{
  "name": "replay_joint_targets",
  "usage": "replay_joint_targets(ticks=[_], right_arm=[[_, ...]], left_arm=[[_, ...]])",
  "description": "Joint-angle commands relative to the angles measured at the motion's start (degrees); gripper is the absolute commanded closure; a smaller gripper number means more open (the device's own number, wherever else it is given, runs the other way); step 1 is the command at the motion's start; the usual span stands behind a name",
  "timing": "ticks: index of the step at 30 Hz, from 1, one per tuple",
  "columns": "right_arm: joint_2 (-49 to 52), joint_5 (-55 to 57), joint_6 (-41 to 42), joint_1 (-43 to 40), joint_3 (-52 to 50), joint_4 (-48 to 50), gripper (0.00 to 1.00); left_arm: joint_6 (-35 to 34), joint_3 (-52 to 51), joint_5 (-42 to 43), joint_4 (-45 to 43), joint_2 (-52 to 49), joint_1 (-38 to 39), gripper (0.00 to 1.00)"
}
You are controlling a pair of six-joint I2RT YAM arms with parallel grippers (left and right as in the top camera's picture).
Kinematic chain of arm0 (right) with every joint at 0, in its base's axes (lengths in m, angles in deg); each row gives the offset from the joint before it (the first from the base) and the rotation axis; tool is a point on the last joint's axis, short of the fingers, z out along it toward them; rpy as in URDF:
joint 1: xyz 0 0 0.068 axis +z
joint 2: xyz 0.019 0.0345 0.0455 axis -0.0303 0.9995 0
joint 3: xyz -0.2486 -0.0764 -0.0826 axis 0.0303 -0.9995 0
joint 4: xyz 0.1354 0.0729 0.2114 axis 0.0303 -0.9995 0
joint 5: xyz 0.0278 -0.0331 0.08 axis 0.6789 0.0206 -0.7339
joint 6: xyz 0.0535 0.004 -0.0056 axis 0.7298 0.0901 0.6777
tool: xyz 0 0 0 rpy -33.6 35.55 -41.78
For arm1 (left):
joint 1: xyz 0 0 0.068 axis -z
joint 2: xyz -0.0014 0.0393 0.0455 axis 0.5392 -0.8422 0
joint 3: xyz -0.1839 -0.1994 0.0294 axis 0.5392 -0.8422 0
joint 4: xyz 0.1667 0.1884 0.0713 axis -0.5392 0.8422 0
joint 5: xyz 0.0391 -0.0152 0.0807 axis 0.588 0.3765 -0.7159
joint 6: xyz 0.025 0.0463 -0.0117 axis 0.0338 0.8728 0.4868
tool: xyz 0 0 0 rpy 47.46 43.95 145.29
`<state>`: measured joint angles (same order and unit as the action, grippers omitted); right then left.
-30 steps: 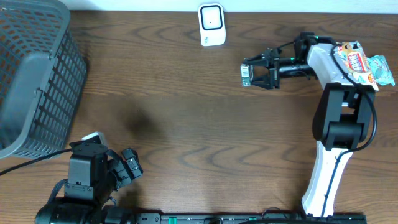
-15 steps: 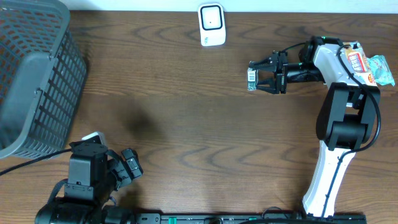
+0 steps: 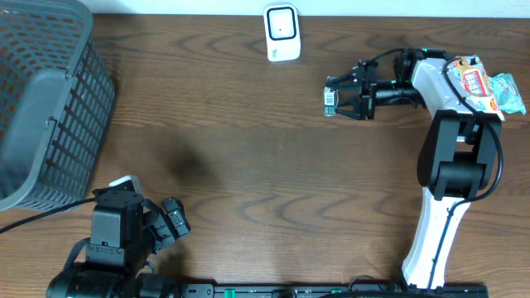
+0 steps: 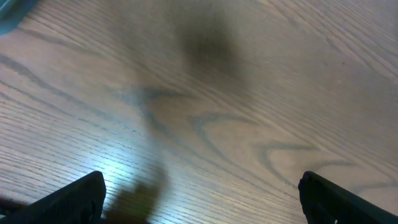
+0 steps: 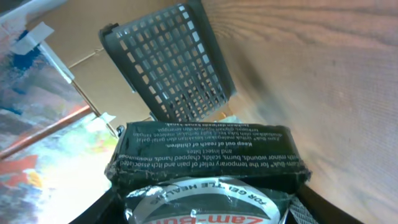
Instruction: Scan the item barcode
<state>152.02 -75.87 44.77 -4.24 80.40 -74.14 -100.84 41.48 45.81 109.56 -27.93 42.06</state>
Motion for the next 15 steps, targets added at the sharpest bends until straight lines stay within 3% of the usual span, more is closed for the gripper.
replay_joint_targets(ticks=[1,5,15], right_arm=[[0.76,-1.84,10.05,1.81,-0.02,4.28,0.46],[0.76,-2.12,15.69,2.99,-0.02,8.83,0.46],[0.76,-6.16,15.93,4.76,-0.02,9.62,0.45]], left_arm=[[0.11,-0.07,-0.50,0.17,0.22,-0.13,0.02],[0.11,-0.07,-0.50,0.15,0.22,-0.13,0.02],[0.11,-0.07,-0.50,0.15,0.22,-0.13,0.02]])
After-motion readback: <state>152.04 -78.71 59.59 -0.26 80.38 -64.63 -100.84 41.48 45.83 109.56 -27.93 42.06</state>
